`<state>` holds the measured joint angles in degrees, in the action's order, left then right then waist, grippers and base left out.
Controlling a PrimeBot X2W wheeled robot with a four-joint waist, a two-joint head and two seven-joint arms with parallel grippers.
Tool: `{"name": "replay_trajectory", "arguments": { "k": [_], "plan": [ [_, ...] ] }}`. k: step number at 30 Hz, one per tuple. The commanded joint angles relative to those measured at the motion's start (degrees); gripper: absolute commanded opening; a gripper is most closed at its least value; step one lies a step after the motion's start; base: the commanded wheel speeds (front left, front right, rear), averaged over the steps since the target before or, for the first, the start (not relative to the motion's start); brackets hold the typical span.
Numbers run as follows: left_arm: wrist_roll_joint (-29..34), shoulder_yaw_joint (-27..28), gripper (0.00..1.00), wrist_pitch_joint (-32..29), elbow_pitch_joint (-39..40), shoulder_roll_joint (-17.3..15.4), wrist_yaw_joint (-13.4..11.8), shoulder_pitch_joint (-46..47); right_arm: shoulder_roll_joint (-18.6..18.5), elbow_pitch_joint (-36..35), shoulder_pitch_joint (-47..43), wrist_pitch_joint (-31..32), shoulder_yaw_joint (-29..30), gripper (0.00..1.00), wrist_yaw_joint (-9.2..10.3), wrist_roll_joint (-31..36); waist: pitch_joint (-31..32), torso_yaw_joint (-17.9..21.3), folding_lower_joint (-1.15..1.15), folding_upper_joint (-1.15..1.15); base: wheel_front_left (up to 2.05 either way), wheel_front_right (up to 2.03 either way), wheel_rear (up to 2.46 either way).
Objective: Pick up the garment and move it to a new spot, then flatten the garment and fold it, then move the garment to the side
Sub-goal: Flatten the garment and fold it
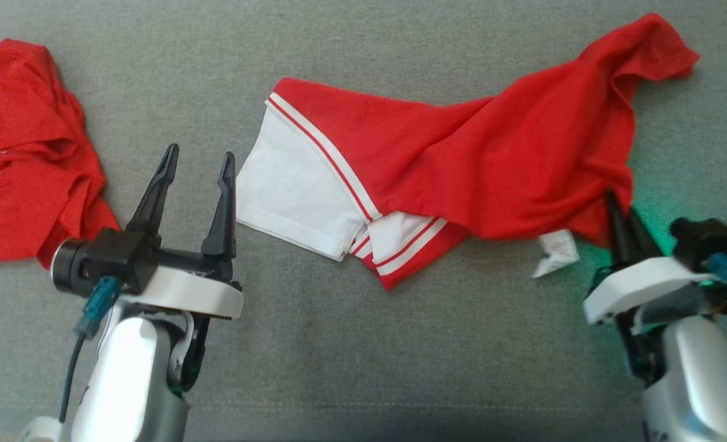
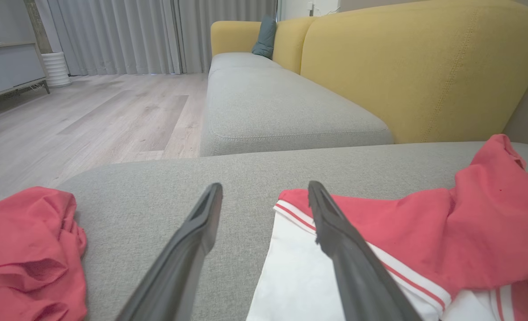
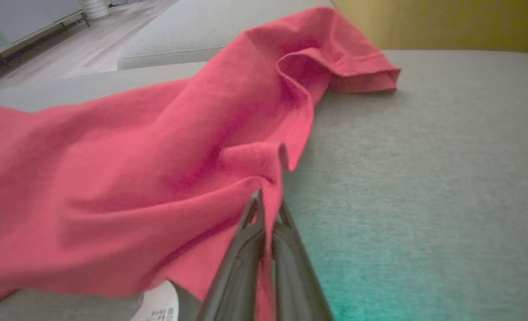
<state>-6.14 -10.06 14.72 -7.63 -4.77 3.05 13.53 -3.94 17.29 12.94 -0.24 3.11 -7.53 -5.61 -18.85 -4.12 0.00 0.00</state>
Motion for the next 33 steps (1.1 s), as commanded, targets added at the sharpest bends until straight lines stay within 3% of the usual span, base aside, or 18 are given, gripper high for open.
{"name": "replay_trajectory", "arguments": {
  "k": [1,6,7,8,9,15,19,33],
  "plan": [
    [0.6,2.3,1.0,0.3,2.0,-0.4,0.2,2.5,-0.9,-2.1,2.3,0.0,-0.2,0.0,0.04,-1.0,-0.2,0.0,0.0,0.0,0.0,0.0,0.0],
    [0.7,2.4,1.0,0.3,2.0,-0.3,0.4,2.9,-2.0,-1.4,2.7,1.0,1.1,0.0,0.04,-2.4,-0.7,-0.1,0.0,0.0,0.0,0.0,0.0],
    [0.7,2.5,1.0,0.3,2.0,-0.3,0.4,2.9,-2.1,-1.1,2.8,1.2,1.1,0.09,0.04,-3.0,-0.8,-0.1,0.0,0.0,0.0,0.0,0.0],
    [0.7,2.5,1.0,0.3,2.0,-0.2,0.4,2.9,-2.0,-0.7,2.9,1.4,1.3,0.75,0.04,-3.9,-0.8,0.0,0.0,0.0,0.0,0.0,0.0],
    [0.7,2.6,1.0,0.3,2.0,-0.2,0.4,2.9,-2.1,-0.5,3.0,1.3,1.6,1.0,0.04,-4.2,-0.8,0.0,0.0,0.0,0.0,0.0,0.0],
    [0.8,3.1,1.0,0.3,1.5,0.0,0.3,2.2,-1.8,-2.4,2.0,-4.1,6.0,1.0,0.04,-2.5,0.5,0.2,0.0,0.0,0.0,0.0,0.0],
    [0.9,3.9,1.0,0.3,1.2,0.0,-0.1,0.5,-1.4,-8.2,-1.0,-7.9,4.5,1.0,0.04,1.7,3.3,0.7,0.0,0.0,0.0,0.0,0.0],
    [1.2,4.4,1.0,0.3,0.6,-0.4,-0.6,-5.2,0.8,-18.1,-12.6,-4.2,-4.7,1.0,0.04,1.3,9.2,1.7,0.0,0.0,0.0,0.0,0.0]
  ]
}}
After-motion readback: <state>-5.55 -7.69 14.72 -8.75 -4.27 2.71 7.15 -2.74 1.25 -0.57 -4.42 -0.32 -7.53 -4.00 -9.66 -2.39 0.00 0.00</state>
